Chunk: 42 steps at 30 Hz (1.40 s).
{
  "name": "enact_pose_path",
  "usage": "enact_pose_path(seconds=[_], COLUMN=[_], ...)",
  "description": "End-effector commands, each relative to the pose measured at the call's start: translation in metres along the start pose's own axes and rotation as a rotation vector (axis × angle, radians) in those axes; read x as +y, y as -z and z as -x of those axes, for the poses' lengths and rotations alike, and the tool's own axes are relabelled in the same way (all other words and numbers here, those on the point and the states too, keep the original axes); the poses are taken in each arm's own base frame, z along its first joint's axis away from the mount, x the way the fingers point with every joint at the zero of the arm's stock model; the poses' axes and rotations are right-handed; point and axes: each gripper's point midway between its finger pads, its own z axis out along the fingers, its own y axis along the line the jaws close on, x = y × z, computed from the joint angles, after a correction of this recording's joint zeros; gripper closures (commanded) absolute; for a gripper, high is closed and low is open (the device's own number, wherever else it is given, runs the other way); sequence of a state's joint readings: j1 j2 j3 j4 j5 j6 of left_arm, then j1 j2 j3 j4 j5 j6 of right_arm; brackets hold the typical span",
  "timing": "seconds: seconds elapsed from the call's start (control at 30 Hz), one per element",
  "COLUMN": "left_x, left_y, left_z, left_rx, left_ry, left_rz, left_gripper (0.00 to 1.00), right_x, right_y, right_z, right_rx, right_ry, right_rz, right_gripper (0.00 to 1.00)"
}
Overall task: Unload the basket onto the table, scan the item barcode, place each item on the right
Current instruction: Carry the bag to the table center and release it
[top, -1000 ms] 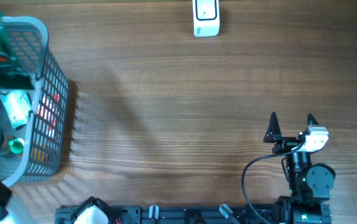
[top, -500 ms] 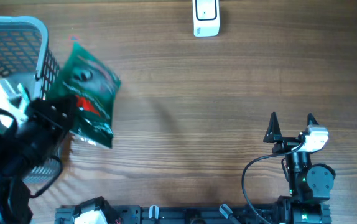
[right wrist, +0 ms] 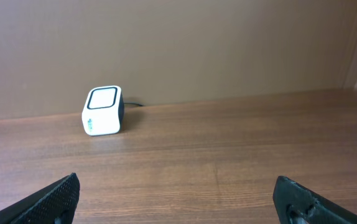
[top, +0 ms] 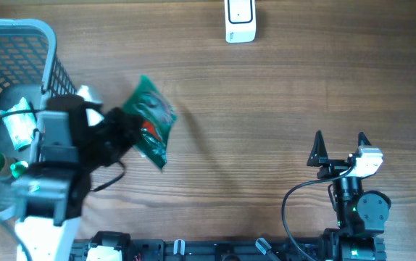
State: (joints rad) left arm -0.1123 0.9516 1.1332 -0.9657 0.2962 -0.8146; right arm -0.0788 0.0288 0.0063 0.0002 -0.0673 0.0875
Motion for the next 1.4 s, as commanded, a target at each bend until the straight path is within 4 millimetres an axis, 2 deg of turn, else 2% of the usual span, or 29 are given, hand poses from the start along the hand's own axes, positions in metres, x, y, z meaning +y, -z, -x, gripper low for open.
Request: enact_pose_path(seconds=[0.0,0.1,0.33,0.5,0.6,0.7,0.73,0.77,0.83,0.87,0.9,0.93,1.07,1.2,1.23,1.37], left_x=[0.008,0.001,-0.015,0.019,0.038,0.049,0.050,0.051,0.050,0.049,0.048,0.047,0.032,-0.017,-0.024,-0.054], left_y=[-0.044,-0.078,-0.144,-0.184,-0.199,-0.207,-0.208,-0.208,-0.208,-0.208,-0.207,-0.206,-0.197,-0.170,-0.163,-0.117], left_z=[-0.026,-0.050,-0.122,-0.156,-0.162,-0.166,-0.166,-0.166,-0.170,-0.173,-0.176,-0.179,-0.181,-0.162,-0.154,-0.091], left_rx=[0.016,0.005,0.007,0.028,0.034,0.039,0.040,0.041,0.053,0.063,0.080,0.093,0.123,0.104,0.090,-0.028], left_ry=[-0.018,-0.060,-0.106,-0.003,-0.014,-0.024,-0.025,-0.026,-0.029,-0.031,-0.032,-0.033,-0.072,-0.294,-0.314,-0.345], left_rz=[0.014,-0.012,0.024,0.179,0.251,0.287,0.292,0.294,0.291,0.289,0.285,0.280,0.228,0.082,0.072,0.068], left_gripper=[0.96,0.96,0.96,0.96,0.94,0.93,0.89,0.74,0.40,0.18,0.08,0.02,0.00,0.00,0.00,0.00], right_x=[0.001,0.001,0.001,0.001,0.001,0.001,0.001,0.001,0.001,0.001,0.001,0.001,0.001,0.001,0.001,0.001], right_y=[0.000,0.000,0.000,0.000,0.000,0.000,0.000,0.000,0.000,0.000,0.000,0.000,0.000,0.000,0.000,0.000], right_z=[0.000,0.000,0.000,0.000,0.000,0.000,0.000,0.000,0.000,0.000,0.000,0.000,0.000,0.000,0.000,0.000], right_rx=[0.000,0.000,0.000,0.000,0.000,0.000,0.000,0.000,0.000,0.000,0.000,0.000,0.000,0.000,0.000,0.000], right_ry=[0.009,0.009,0.009,0.009,0.009,0.009,0.009,0.009,0.009,0.009,0.009,0.009,0.009,0.009,0.009,0.009], right_rz=[0.007,0.007,0.007,0.007,0.007,0.007,0.007,0.007,0.007,0.007,0.007,0.007,0.007,0.007,0.007,0.007], right_gripper=[0.00,0.00,0.00,0.00,0.00,0.00,0.00,0.00,0.00,0.00,0.00,0.00,0.00,0.00,0.00,0.00])
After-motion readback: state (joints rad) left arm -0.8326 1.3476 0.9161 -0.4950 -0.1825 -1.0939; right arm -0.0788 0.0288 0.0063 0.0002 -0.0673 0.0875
